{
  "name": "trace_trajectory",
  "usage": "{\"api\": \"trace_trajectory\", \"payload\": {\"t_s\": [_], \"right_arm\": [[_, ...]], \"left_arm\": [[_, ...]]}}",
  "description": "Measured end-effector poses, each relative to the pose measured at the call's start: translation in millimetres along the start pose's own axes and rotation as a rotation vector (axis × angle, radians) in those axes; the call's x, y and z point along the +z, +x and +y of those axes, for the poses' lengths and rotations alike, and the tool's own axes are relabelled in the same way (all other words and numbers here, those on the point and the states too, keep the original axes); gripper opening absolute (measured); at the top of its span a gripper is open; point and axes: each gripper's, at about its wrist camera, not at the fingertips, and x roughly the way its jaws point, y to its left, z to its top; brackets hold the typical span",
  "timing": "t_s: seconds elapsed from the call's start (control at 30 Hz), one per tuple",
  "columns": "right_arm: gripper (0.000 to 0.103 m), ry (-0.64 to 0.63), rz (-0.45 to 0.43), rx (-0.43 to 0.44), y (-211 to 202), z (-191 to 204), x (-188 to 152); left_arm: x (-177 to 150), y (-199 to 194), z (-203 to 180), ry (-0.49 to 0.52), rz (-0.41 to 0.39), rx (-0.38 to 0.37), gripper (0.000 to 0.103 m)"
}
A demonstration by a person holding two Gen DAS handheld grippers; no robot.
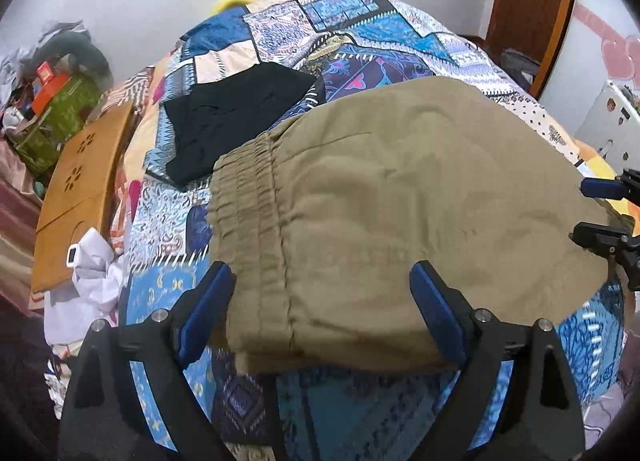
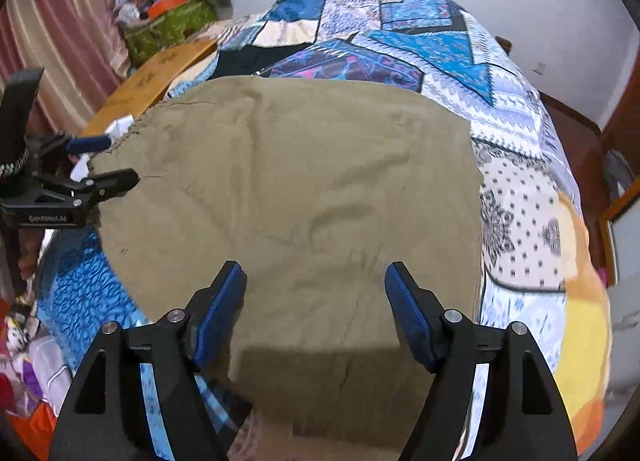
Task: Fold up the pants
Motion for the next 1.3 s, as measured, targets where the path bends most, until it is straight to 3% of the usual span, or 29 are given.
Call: {"api": "trace_trajectory", "payload": {"t_s": [0.23, 0.37, 0.53, 0.77, 0.83, 1.0, 1.13, 1.27, 1.3], "right_arm": [[0.073, 0.026, -0.005, -0.012, -12, 3, -1], [0.073, 0.032, -0.072, 0.006, -27, 8, 7], [0.073, 0.047, -0.139, 0.024, -26, 22, 20], [0.074, 0.005, -0.045, 0.018, 14, 37, 10], [0.075, -0.029, -0.084, -0.001, 11, 40, 2], [0.075, -0.024, -0.089, 0.033, 9, 36, -1], [0.076, -0.023, -0.096, 0.033, 9, 38, -2], [0.076, -0.016, -0.101, 0.045, 9, 38, -4], [0.076, -0.015, -0.102, 0.045, 9, 39, -4]], "left_arm": [[-9, -21, 11, -0.040, -0.031, 0.020, 0.091], [-11, -37, 29, -0.120, -0.053, -0.001, 0.091], [-18, -42, 47, -0.251, -0.020, -0.118, 0.091], [-34, -29, 40, -0.325, 0.056, -0.292, 0.091], [-38, -24, 37, -0.352, 0.072, -0.344, 0.091], [-35, -15, 33, -0.418, 0.071, -0.437, 0.093], [-27, -3, 41, -0.533, 0.069, -0.583, 0.099], [-12, 9, 47, -0.588, 0.076, -0.607, 0.098], [-8, 10, 47, -0.590, 0.075, -0.592, 0.093]]}}
